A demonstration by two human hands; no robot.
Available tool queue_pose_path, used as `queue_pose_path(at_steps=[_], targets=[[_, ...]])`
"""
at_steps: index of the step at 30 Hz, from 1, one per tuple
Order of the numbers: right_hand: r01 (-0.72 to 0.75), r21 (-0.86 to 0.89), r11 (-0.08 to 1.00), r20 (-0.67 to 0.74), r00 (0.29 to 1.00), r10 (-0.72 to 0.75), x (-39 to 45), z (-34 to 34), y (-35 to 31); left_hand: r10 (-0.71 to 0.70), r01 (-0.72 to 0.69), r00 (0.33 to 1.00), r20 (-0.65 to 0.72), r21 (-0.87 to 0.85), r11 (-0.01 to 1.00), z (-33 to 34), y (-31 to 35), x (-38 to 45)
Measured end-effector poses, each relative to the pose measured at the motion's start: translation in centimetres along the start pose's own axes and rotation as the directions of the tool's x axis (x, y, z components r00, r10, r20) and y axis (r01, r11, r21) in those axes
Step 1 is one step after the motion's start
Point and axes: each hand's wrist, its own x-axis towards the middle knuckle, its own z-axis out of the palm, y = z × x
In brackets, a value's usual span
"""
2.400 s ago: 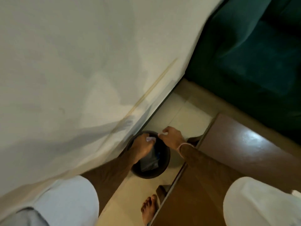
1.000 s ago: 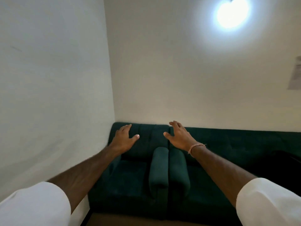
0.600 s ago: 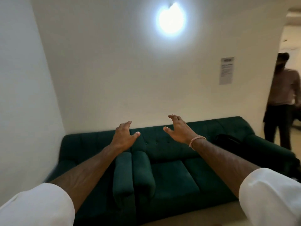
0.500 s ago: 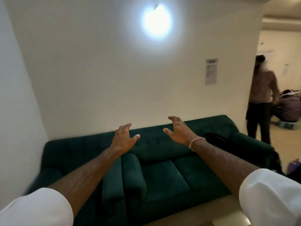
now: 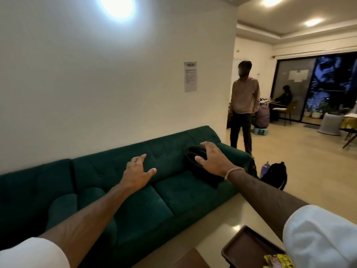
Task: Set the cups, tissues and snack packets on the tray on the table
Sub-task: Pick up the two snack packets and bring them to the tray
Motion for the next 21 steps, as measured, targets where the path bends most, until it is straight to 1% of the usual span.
queue_pose_path(at_steps=[4,7,8,10,12,14,17,21], targets=[[-0.072,-0.026,0.997,0.012,0.997,0.072,0.7,-1.0,7.7,0.002,-0.001,0.997,0.071,-0.020,1.000,6.8,3.3,2.0],[-0.128,-0.033,0.991,0.025,0.991,0.129,1.2,-1.0,14.5,-0.013,0.016,0.989,0.146,-0.023,1.000,13.0,5.9,3.2],[-0.139,-0.038,0.990,0.027,0.990,0.140,1.3,-1.0,15.8,-0.023,0.028,0.985,0.172,-0.023,0.999,14.2,6.3,3.4],[-0.198,-0.027,0.980,0.050,0.979,0.199,1.7,-0.8,21.2,-0.033,0.039,0.971,0.237,-0.021,0.999,19.5,8.1,4.4],[-0.227,-0.018,0.974,0.066,0.972,0.228,1.2,-0.7,23.9,-0.030,0.042,0.963,0.269,-0.037,0.998,22.0,9.1,4.4],[-0.284,-0.012,0.959,0.075,0.956,0.284,1.1,-0.1,29.1,-0.019,0.033,0.944,0.329,-0.035,0.999,27.1,10.6,5.1],[-0.352,-0.045,0.935,0.108,0.929,0.355,-0.4,2.4,36.8,-0.025,0.031,0.899,0.436,-0.007,0.999,34.7,11.8,5.3],[-0.437,-0.074,0.896,0.163,0.881,0.443,-3.3,5.9,45.3,-0.040,0.033,0.841,0.539,0.023,0.999,44.3,12.5,4.7]])
